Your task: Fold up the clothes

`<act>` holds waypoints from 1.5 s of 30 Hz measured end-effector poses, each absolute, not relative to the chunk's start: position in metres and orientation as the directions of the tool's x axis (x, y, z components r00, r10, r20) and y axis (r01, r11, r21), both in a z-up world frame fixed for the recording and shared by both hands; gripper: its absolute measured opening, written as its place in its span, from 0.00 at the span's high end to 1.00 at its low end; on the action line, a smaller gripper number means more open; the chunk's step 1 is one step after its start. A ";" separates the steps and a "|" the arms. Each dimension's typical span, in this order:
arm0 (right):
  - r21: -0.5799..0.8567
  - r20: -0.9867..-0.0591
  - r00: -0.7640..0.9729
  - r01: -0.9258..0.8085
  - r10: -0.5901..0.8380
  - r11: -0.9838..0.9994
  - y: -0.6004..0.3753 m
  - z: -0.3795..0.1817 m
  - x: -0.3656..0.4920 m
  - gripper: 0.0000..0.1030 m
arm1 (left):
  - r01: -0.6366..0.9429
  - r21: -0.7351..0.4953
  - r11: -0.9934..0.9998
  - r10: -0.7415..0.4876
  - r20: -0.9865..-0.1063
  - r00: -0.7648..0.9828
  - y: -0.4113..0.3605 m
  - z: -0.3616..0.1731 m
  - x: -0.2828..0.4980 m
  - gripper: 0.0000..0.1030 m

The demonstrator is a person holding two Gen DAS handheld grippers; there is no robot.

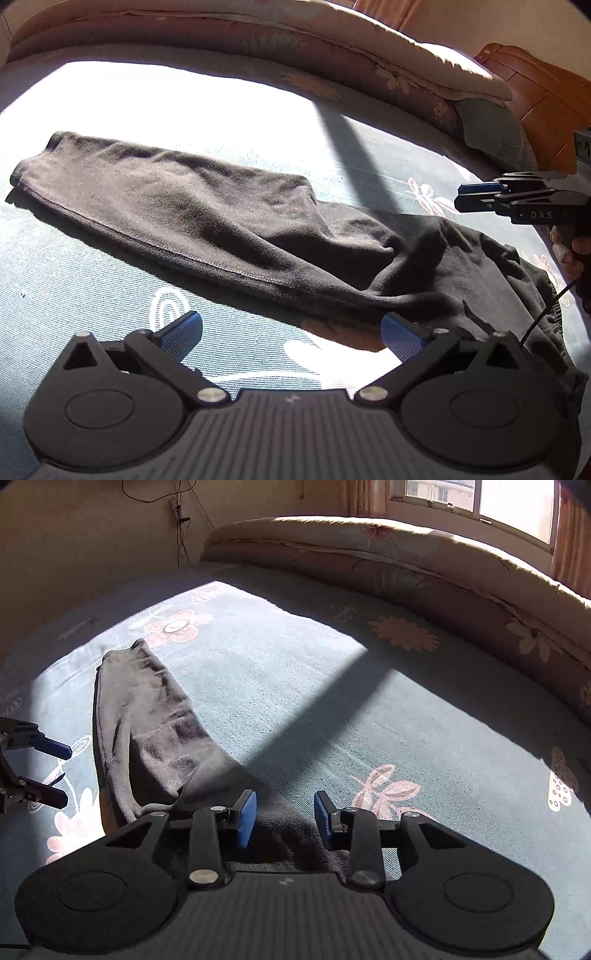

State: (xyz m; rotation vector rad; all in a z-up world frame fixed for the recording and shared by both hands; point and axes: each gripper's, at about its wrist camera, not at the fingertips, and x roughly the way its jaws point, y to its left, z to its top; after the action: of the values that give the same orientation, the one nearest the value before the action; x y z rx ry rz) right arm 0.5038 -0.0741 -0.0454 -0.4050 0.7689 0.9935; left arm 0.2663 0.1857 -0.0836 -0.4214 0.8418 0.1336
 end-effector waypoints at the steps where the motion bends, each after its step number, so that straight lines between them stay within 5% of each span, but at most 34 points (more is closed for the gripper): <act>1: 0.033 -0.742 0.301 -0.876 0.599 0.482 -0.056 -0.049 0.504 0.61 | -0.292 -0.317 0.902 -0.044 -0.742 0.669 0.195 -0.082 0.267 0.00; 15: 0.025 -0.743 0.186 -0.952 0.643 0.304 0.049 -0.062 0.431 0.63 | -0.331 -0.256 0.908 0.055 -0.710 0.702 0.258 -0.091 0.267 0.00; 37: -0.020 -0.846 0.362 -0.755 0.392 0.656 -0.025 -0.099 0.374 0.63 | -0.293 -0.270 0.917 0.038 -0.673 0.739 0.266 -0.090 0.249 0.00; 41: 0.060 -0.875 0.252 -0.791 0.414 0.609 -0.026 -0.097 0.365 0.99 | -0.288 -0.278 0.916 0.030 -0.669 0.742 0.267 -0.089 0.249 0.00; 45: 0.095 -0.882 0.191 -0.822 0.430 0.561 -0.024 -0.088 0.345 0.99 | -0.292 -0.278 0.915 0.031 -0.673 0.739 0.268 -0.090 0.249 0.00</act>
State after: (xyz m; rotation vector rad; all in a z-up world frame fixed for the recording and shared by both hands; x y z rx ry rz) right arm 0.3449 -0.0235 -0.0876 -0.4505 1.0439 0.9224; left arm 0.2493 0.2678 -0.0902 -0.3830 0.7211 0.1818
